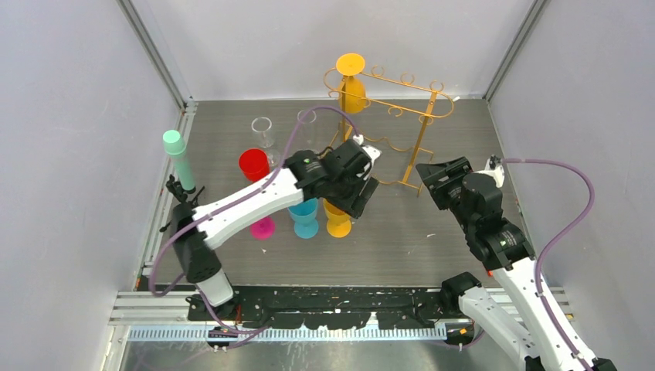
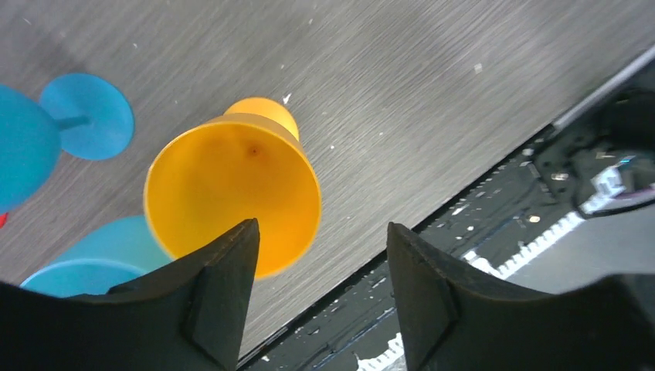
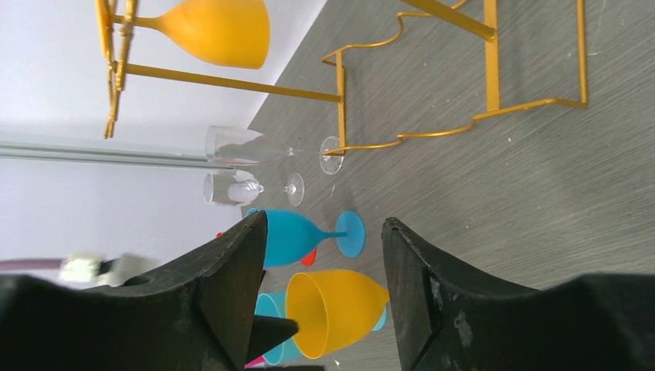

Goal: Take the wine glass off the wine glass rack

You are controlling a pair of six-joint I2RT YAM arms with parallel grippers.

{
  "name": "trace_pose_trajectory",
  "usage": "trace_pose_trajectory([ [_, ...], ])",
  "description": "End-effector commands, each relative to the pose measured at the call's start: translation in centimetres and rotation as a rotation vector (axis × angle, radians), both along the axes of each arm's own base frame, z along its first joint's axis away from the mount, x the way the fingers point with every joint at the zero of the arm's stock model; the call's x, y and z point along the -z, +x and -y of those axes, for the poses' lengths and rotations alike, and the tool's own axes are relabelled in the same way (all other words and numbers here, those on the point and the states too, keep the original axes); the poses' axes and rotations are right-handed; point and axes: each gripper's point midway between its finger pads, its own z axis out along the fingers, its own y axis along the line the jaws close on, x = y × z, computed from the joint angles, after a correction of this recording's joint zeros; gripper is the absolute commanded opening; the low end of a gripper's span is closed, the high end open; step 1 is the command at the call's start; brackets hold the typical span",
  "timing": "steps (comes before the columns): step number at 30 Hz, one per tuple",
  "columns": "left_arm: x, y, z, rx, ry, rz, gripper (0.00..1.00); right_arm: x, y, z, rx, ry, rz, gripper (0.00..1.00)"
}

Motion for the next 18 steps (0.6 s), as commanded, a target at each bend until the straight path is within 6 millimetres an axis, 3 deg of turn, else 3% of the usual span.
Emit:
trace_pose_trajectory([
  [1, -8.3, -0.1, 0.3, 0.035, -0.242, 0.161, 0.68, -3.6, 0.2, 0.7, 0.026, -0.004, 0.086, 0.61],
  [3, -10.2, 0.0, -0.5, 0.032, -0.285, 0.221, 0.77, -4.3, 0.3, 0.5, 0.015, -0.008, 0.097, 0.61],
  [5, -12.3, 0.0, -1.9, 0.019, -0.330, 0.300, 0.86, -6.3, 0.5, 0.0, -0.015, -0.006, 0.138, 0.62],
  [8, -14.7, 0.9, -4.6, -0.062, -0.358, 0.435, 0.99, -8.3, 1.5, -1.4, -0.076, -0.011, 0.176, 0.61],
  [12, -16.8, 1.9, -8.9, -0.206, -0.388, 0.592, 1.00, -11.7, 3.3, -3.9, -0.184, -0.026, 0.222, 0.60],
  [18, -18.1, 1.5, -13.4, -0.322, -0.446, 0.714, 1.00, -15.7, 8.1, -6.6, -0.252, -0.076, 0.236, 0.57],
])
